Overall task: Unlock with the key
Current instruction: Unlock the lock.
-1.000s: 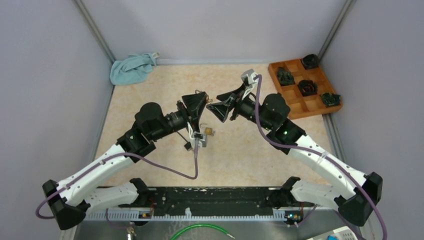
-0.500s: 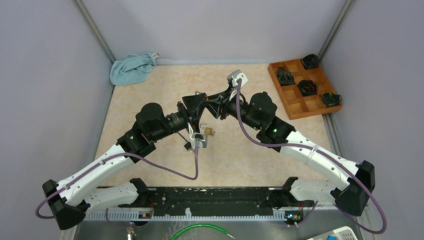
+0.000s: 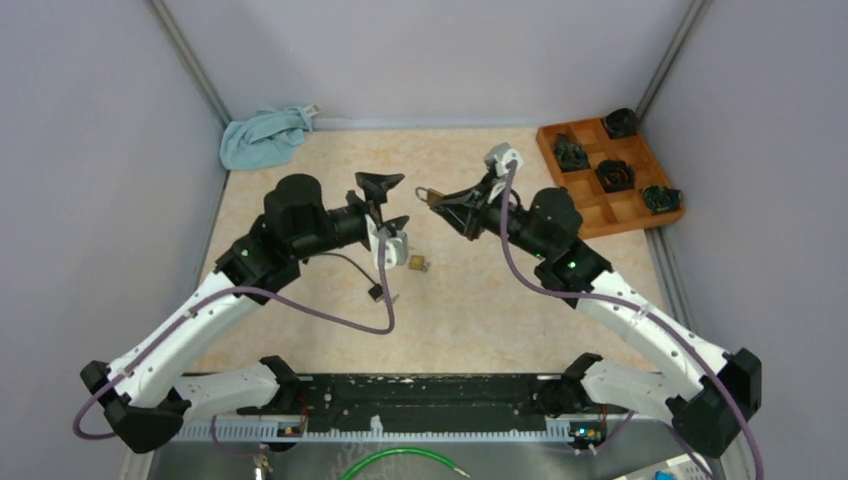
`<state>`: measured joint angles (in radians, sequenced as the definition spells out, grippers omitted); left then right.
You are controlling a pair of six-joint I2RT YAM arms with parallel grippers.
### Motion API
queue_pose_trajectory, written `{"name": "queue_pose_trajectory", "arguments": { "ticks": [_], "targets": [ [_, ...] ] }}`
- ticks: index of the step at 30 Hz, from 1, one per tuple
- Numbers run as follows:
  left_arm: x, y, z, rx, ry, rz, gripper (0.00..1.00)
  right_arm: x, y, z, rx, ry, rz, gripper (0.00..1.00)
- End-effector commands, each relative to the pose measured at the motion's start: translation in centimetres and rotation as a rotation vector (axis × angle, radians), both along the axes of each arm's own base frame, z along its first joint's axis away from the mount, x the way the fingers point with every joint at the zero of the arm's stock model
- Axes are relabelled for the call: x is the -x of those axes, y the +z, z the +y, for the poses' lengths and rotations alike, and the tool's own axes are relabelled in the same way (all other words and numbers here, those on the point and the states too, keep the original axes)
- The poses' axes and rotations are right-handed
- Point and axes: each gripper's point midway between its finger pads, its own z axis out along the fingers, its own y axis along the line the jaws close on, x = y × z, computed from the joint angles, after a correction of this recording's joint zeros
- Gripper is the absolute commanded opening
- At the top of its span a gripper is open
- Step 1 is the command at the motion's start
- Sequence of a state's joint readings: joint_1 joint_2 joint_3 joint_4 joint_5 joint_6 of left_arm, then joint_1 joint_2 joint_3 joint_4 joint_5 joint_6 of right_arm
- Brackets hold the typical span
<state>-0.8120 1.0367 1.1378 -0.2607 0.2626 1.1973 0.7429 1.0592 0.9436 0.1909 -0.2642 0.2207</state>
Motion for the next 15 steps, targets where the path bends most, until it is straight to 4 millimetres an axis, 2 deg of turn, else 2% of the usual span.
{"name": "queue_pose_trajectory", "arguments": {
  "ticks": [1,3,6,10,15],
  "targets": [
    [3.6,-3.5,1.9,-0.025,-0.043,0.484,0.77,3.2,2.9,-2.7,-0.064,0.114,-0.182,0.0],
    [4.5,-4.1,2.5,-0.018,-0.055,0.602,0.76,4.5,2.4,-2.8,-0.049,0.164,-0.222,0.0],
    [6.0,-4.3,2.8,0.013,-0.087,0.758,0.74,5.4,1.2,-2.2,0.008,0.253,-0.18,0.0],
    [8.6,-5.3,2.5,0.004,-0.162,0.959,0.71,7.0,1.3,-1.2,0.003,0.38,-0.157,0.0],
    [9.8,-5.7,2.4,0.046,-0.192,1.068,0.67,8.7,1.2,-0.2,0.0,0.529,-0.115,0.0]
  ]
}}
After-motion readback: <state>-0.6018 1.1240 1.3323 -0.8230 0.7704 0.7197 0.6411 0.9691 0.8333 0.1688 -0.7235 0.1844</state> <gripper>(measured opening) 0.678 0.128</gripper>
